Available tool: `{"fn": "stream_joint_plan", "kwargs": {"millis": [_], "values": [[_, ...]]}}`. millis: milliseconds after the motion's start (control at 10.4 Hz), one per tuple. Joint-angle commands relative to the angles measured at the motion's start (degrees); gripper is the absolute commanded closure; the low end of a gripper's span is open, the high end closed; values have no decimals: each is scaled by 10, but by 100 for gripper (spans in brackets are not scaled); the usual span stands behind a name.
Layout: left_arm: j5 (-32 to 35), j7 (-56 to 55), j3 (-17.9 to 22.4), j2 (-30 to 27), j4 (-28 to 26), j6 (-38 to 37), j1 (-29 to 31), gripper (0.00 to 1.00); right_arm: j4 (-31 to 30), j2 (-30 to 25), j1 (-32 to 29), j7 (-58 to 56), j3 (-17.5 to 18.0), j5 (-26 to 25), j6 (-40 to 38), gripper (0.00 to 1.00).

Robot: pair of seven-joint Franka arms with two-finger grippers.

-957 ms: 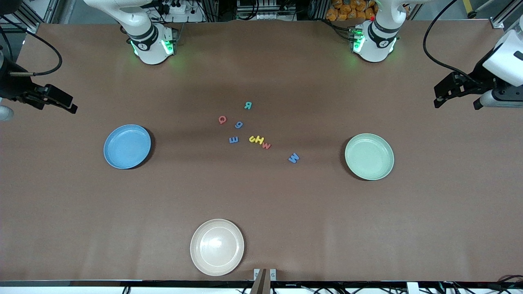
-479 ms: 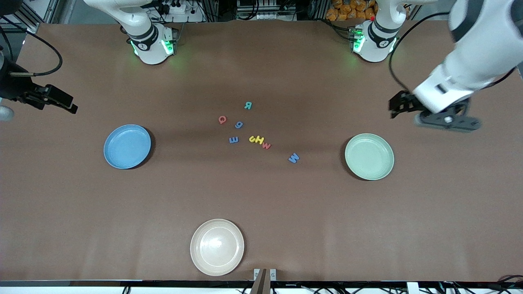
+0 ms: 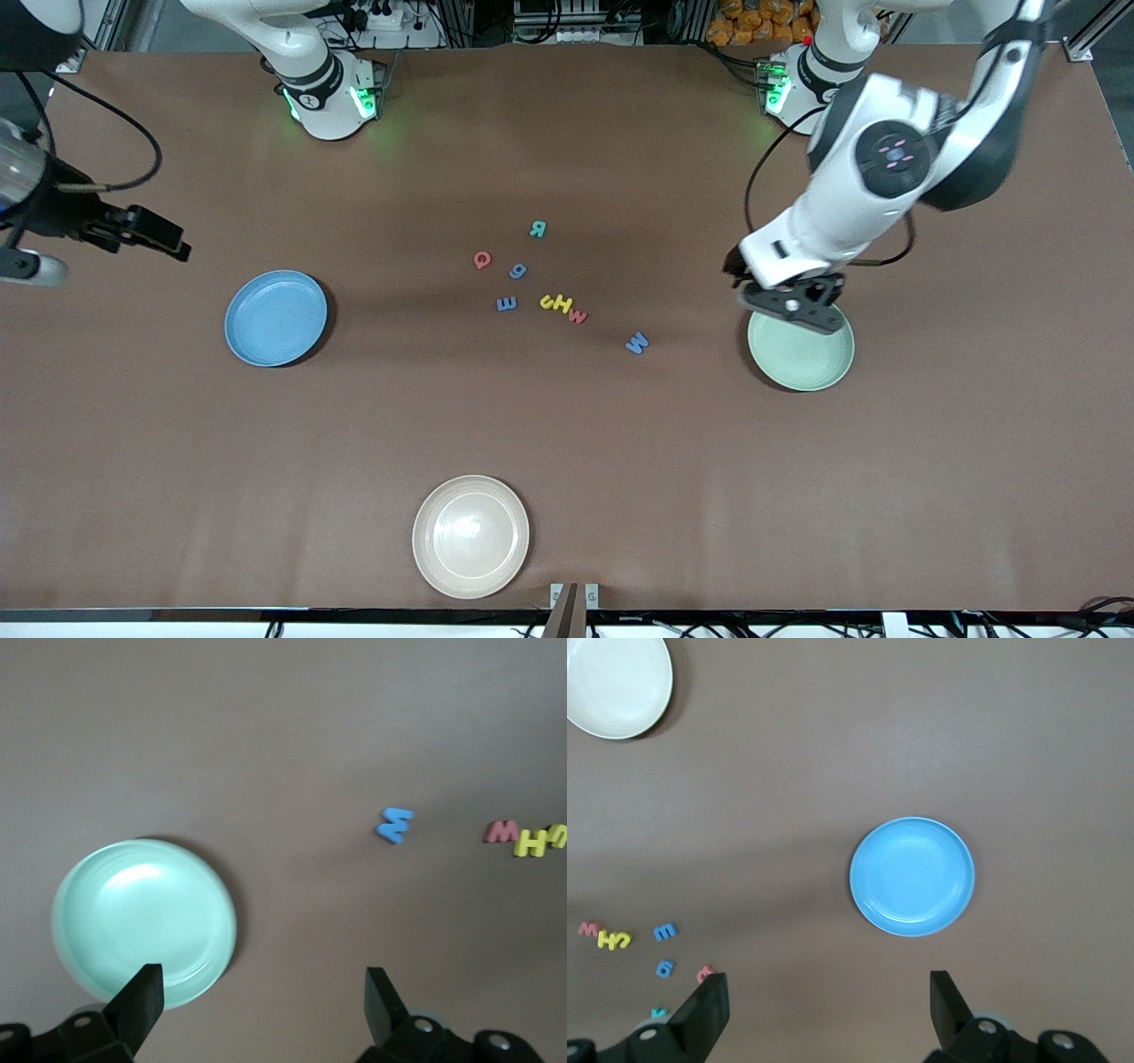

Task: Sort upper and lower case letters into plates
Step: 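Move both grippers from rest toward the foam letters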

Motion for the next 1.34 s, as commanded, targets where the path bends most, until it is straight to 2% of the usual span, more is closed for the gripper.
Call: {"fn": "stream_joint_plan", "kwargs": {"millis": [0, 191, 383, 479, 670, 861, 1244], "values": [[-3, 18, 1, 72, 5, 95, -35, 0, 2, 34, 13, 55, 17, 3, 28, 0], [8, 8, 3, 125, 7, 163, -75, 0, 4, 68, 25, 80, 19, 3, 52, 0], [10, -7, 61, 177, 21, 211, -153, 0, 4, 86, 37, 143, 33, 5, 70, 0], [22, -7, 69, 198, 26, 225, -163, 0, 4, 90, 38, 192, 47, 4, 75, 0], [76, -8, 69, 228, 33, 246, -164, 0, 2, 109, 50, 218, 57, 6, 86, 0], [83, -4, 70, 243, 33, 247, -160, 0, -1, 116, 57, 253, 58, 10, 100, 0], [80, -9, 69, 260, 34, 248, -162, 0, -37, 128, 63, 322, 86, 11, 139, 0]]}}
